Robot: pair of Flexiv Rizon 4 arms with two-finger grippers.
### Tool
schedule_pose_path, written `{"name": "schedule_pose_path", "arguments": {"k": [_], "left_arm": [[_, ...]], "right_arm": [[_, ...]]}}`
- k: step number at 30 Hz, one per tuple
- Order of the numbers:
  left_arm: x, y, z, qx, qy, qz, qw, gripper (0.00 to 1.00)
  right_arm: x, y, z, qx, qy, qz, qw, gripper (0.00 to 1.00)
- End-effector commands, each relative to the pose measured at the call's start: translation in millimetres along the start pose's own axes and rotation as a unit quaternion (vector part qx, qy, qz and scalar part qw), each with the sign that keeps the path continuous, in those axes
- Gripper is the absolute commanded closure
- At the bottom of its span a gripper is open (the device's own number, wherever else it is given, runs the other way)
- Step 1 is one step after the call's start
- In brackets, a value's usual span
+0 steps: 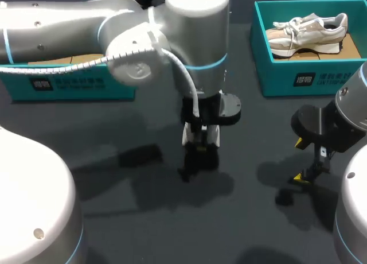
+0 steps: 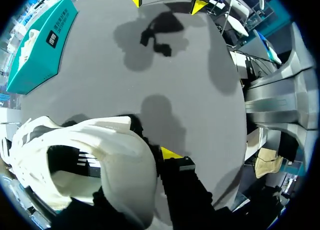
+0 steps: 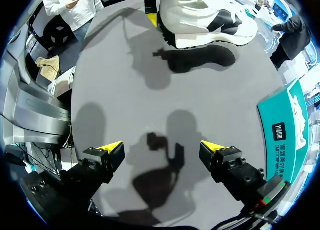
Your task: Take the shoe out of the shoebox, open the shoe tongue, remove and reinsert the insole, then place the shoe into the shoebox
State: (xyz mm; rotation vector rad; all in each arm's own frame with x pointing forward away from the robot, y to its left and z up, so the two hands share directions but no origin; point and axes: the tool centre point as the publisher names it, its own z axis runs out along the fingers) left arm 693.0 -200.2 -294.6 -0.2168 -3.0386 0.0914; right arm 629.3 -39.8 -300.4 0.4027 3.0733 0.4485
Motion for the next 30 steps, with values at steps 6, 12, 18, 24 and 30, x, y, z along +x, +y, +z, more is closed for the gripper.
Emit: {"name": "schedule_pose_path", "arguments": {"k": [6,12,18,24,30], "left_arm": [[-16.9,24.5,-60.6,-0.006,0.031,0.028,0.999,1.00],[-16.9,24.5,-60.6,-0.006,0.031,0.028,0.999,1.00],[-11.1,20.3,-79.3,0.008,0.024,0.048,0.999,1.00],[-44.3,59.9,-131.8,0.019,0.017,0.024,0.999,1.00],[-65.7,110.7,-166.5,0.017,0.005,-0.005,1.000,1.00]], "right_arm": [[2.1,-1.1,0.3,0.000,-0.002,0.000,1.000,0.00],[2.1,-1.1,0.3,0.000,-0.002,0.000,1.000,0.00],[2.1,-1.1,0.3,0.000,-0.002,0.000,1.000,0.00],[2.1,-1.1,0.3,0.000,-0.002,0.000,1.000,0.00],[2.1,-1.1,0.3,0.000,-0.002,0.000,1.000,0.00]]}}
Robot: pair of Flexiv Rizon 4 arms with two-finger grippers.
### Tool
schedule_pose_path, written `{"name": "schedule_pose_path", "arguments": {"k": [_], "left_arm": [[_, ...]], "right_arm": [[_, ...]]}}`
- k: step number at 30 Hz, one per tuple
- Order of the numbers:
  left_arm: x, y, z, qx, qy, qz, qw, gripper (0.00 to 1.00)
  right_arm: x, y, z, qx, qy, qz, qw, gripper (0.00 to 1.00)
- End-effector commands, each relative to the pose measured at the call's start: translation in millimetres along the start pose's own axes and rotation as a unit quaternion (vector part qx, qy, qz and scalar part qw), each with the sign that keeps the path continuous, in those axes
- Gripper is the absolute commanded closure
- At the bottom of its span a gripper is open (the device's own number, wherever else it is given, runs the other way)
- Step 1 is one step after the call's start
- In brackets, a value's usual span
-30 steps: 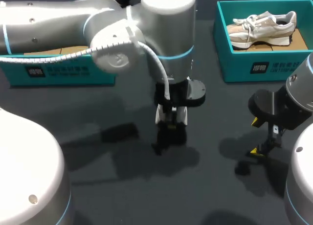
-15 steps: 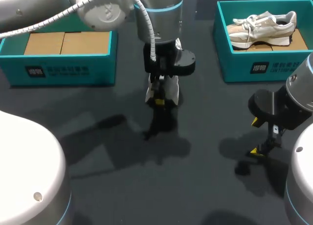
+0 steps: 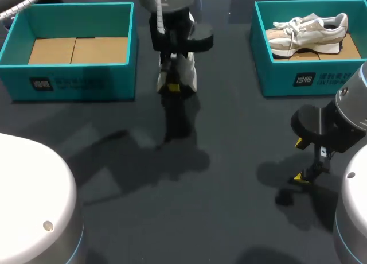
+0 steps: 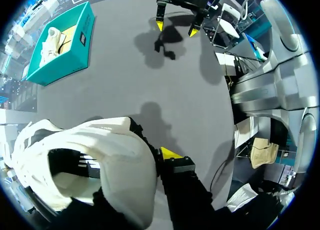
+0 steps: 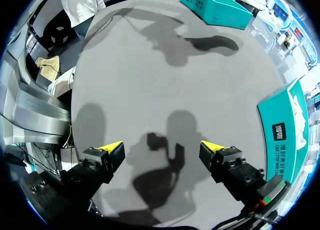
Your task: Take the shoe out of the shoebox, open the shoe tongue, remove and reinsert the insole, then place the shoe into the shoebox
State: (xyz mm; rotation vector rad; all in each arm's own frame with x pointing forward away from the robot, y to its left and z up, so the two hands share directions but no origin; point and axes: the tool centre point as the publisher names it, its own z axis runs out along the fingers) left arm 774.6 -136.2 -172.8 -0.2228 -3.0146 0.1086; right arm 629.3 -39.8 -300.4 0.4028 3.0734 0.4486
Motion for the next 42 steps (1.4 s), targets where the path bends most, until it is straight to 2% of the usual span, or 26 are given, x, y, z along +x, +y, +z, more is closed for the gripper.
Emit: {"name": "schedule_pose_path", "arguments": {"k": [1,9,11,26,27,33,42], "left_arm": [[-8.1,52.6,-39.6,0.010,-0.007,-0.014,1.000,1.00],[-45.5,116.5,-63.0,-0.016,-0.014,-0.063,0.998,1.00],[-56.4,135.7,-68.7,-0.007,-0.007,-0.065,0.998,1.00],[-56.4,135.7,-68.7,-0.007,-0.007,-0.065,0.998,1.00],[-57.7,140.4,-68.6,-0.010,-0.011,-0.054,0.998,1.00],[-85.0,190.9,-70.8,-0.037,-0.027,-0.029,0.999,1.00],[-125.6,279.0,-64.9,-0.043,0.005,-0.033,0.999,1.00]], "right_arm": [[2.0,-1.1,0.2,0.000,-0.002,0.000,1.000,0.00],[2.0,-1.1,0.2,0.000,-0.002,0.000,1.000,0.00],[2.0,-1.1,0.2,0.000,-0.002,0.000,1.000,0.00],[2.0,-1.1,0.2,0.000,-0.002,0.000,1.000,0.00],[2.0,-1.1,0.2,0.000,-0.002,0.000,1.000,0.00],[2.0,-1.1,0.2,0.000,-0.002,0.000,1.000,0.00],[2.0,-1.1,0.2,0.000,-0.002,0.000,1.000,0.00]]}}
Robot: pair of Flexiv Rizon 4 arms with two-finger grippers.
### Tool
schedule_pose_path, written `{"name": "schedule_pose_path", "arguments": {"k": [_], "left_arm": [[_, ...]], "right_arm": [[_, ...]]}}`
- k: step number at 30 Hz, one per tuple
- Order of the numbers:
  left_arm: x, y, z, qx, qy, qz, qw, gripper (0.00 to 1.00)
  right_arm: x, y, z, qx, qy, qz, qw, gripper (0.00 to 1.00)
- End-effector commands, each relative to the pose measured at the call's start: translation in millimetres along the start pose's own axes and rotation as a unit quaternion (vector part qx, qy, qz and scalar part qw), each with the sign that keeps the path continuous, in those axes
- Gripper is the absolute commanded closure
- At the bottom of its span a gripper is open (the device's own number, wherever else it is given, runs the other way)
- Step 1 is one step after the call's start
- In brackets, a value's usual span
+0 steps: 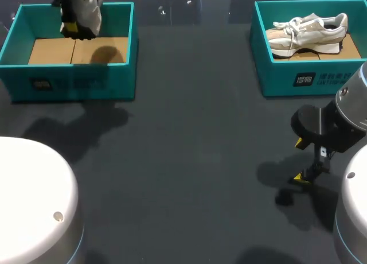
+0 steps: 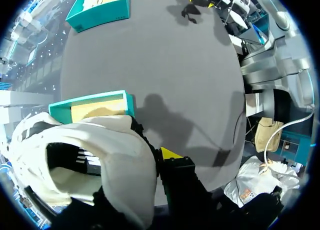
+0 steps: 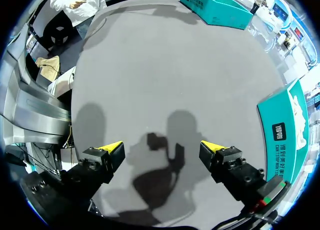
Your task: Take the shoe out of the shoebox, open the shoe tongue, remove and reinsert the insole, then place the shoe into the shoebox
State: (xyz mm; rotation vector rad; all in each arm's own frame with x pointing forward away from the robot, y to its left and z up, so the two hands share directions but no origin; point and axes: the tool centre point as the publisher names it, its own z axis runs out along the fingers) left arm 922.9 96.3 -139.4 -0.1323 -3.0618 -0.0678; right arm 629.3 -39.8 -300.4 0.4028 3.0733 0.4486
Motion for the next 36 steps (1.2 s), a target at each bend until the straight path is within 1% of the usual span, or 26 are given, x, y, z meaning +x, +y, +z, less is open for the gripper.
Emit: {"name": "schedule_pose_path", "arguments": {"k": [1,4,5,8,25,26,28,30,32,34,36], "left_arm": [[-23.7,37.5,6.6,0.015,0.030,0.007,0.999,1.00],[-34.1,58.1,11.7,0.019,0.036,-0.004,0.999,1.00],[-38.0,64.8,13.5,0.016,0.037,-0.014,0.999,1.00],[-48.1,86.1,22.2,0.000,0.035,0.015,0.999,1.00],[-48.1,86.1,22.2,0.000,0.035,0.015,0.999,1.00],[-52.6,92.1,24.2,0.009,0.045,0.024,0.999,1.00],[-62.3,104.2,30.2,0.000,0.044,0.031,0.999,1.00],[-69.9,117.5,34.8,0.013,0.056,0.047,0.997,1.00],[-74.7,129.9,40.4,0.011,0.060,0.069,0.996,1.00],[-78.9,141.8,46.4,-0.003,0.056,0.098,0.994,1.00],[-80.9,150.8,50.8,-0.008,0.058,0.150,0.987,1.00]], "right_arm": [[2.0,-1.1,0.3,0.000,-0.002,0.000,1.000,0.00],[2.0,-1.1,0.3,0.000,-0.002,0.000,1.000,0.00],[2.0,-1.1,0.3,0.000,-0.002,0.000,1.000,0.00],[2.0,-1.1,0.3,0.000,-0.002,0.000,1.000,0.00],[2.0,-1.1,0.3,0.000,-0.002,0.000,1.000,0.00],[2.0,-1.1,0.3,0.000,-0.002,0.000,1.000,0.00],[2.0,-1.1,0.3,0.000,-0.002,0.000,1.000,0.00],[2.0,-1.1,0.3,0.000,-0.002,0.000,1.000,0.00],[2.0,-1.1,0.3,0.000,-0.002,0.000,1.000,0.00],[2.0,-1.1,0.3,0.000,-0.002,0.000,1.000,0.00],[2.0,-1.1,0.3,0.000,-0.002,0.000,1.000,0.00]]}}
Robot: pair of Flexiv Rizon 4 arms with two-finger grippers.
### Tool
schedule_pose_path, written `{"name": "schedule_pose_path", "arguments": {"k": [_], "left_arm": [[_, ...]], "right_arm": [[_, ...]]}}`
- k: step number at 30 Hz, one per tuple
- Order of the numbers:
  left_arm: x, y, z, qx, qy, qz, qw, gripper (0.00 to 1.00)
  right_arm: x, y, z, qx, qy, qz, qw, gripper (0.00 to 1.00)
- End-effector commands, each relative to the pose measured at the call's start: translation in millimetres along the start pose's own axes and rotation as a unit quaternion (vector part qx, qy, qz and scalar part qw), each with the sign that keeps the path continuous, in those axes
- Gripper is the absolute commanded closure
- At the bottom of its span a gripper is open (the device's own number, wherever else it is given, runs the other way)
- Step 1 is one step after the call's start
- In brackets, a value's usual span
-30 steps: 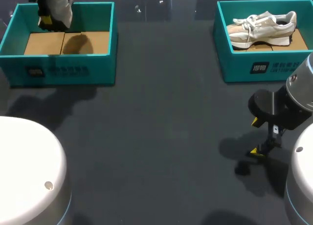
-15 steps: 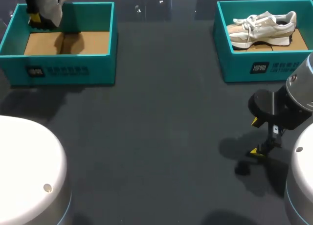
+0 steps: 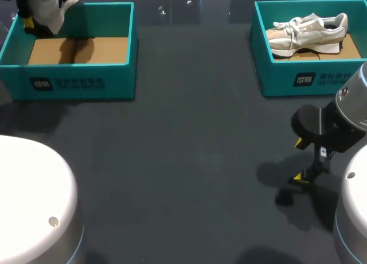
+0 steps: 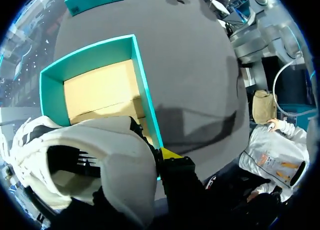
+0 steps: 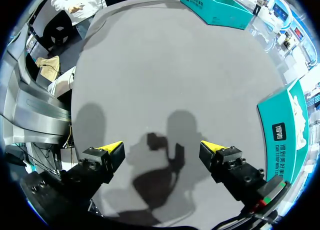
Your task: Take the shoe out of the shoebox, open the shoe tongue, remove and reinsert the insole, then place the shoe into the shoebox
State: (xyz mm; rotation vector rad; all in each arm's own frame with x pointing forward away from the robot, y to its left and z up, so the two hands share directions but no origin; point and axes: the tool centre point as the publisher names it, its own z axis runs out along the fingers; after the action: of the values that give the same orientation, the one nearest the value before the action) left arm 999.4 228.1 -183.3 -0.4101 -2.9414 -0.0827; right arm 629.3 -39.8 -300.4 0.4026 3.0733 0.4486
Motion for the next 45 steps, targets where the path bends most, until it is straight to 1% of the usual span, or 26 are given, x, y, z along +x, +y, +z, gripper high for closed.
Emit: {"name": "schedule_pose_path", "arguments": {"k": [1,2,5,7,9,10,11,23,24,26,27,28,29,30,31,32,33,34,44,45], "left_arm": [[-11.7,21.0,7.6,-0.018,0.007,0.067,0.998,1.00],[-13.1,23.5,8.8,-0.029,0.006,0.093,0.995,1.00],[-16.9,34.4,11.6,-0.046,-0.008,0.167,0.985,1.00],[-18.3,39.3,12.2,-0.051,-0.027,0.211,0.976,1.00],[-17.8,44.6,15.7,-0.061,-0.032,0.273,0.959,1.00],[-17.1,48.3,18.4,-0.077,-0.025,0.307,0.948,1.00],[-18.4,52.4,21.1,-0.086,-0.015,0.319,0.944,1.00],[-18.4,52.4,21.1,-0.086,-0.015,0.319,0.944,1.00],[-21.8,53.9,21.9,-0.088,-0.011,0.352,0.932,1.00],[-27.5,60.3,22.9,-0.097,-0.010,0.378,0.921,1.00],[-28.8,63.2,24.3,-0.099,-0.006,0.409,0.907,1.00],[-34.3,67.9,25.5,-0.096,-0.003,0.420,0.902,1.00],[-37.1,70.9,27.1,-0.087,0.002,0.453,0.887,1.00],[-38.7,73.5,28.1,-0.083,0.004,0.468,0.880,1.00],[-44.6,77.1,30.0,-0.088,0.009,0.484,0.871,1.00],[-47.3,79.1,30.9,-0.084,0.009,0.513,0.854,1.00],[-49.4,82.8,31.0,-0.079,0.012,0.550,0.831,1.00],[-54.2,86.6,30.5,-0.086,0.016,0.552,0.829,1.00],[-54.2,86.6,30.5,-0.086,0.016,0.552,0.829,1.00],[-56.1,87.0,33.3,-0.086,0.015,0.559,0.824,1.00]], "right_arm": [[2.1,-1.2,0.3,0.000,-0.002,0.000,1.000,0.00],[2.1,-1.2,0.3,0.000,-0.002,0.000,1.000,0.00],[2.1,-1.2,0.3,0.000,-0.002,0.000,1.000,0.00],[2.1,-1.2,0.3,0.000,-0.002,0.000,1.000,0.00],[2.1,-1.2,0.3,0.000,-0.002,0.000,1.000,0.00],[2.1,-1.2,0.3,0.000,-0.002,0.000,1.000,0.00],[2.1,-1.2,0.3,0.000,-0.002,0.000,1.000,0.00],[2.1,-1.2,0.3,0.000,-0.002,0.000,1.000,0.00],[2.1,-1.2,0.3,0.000,-0.002,0.000,1.000,0.00],[2.1,-1.2,0.3,0.000,-0.002,0.000,1.000,0.00],[2.1,-1.2,0.3,0.000,-0.002,0.000,1.000,0.00],[2.1,-1.2,0.3,0.000,-0.002,0.000,1.000,0.00],[2.1,-1.2,0.3,0.000,-0.002,0.000,1.000,0.00],[2.1,-1.2,0.3,0.000,-0.002,0.000,1.000,0.00],[2.1,-1.2,0.3,0.000,-0.002,0.000,1.000,0.00],[2.1,-1.2,0.3,0.000,-0.002,0.000,1.000,0.00],[2.1,-1.2,0.3,0.000,-0.002,0.000,1.000,0.00],[2.1,-1.2,0.3,0.000,-0.002,0.000,1.000,0.00],[2.1,-1.2,0.3,0.000,-0.002,0.000,1.000,0.00],[2.1,-1.2,0.3,0.000,-0.002,0.000,1.000,0.00]]}}
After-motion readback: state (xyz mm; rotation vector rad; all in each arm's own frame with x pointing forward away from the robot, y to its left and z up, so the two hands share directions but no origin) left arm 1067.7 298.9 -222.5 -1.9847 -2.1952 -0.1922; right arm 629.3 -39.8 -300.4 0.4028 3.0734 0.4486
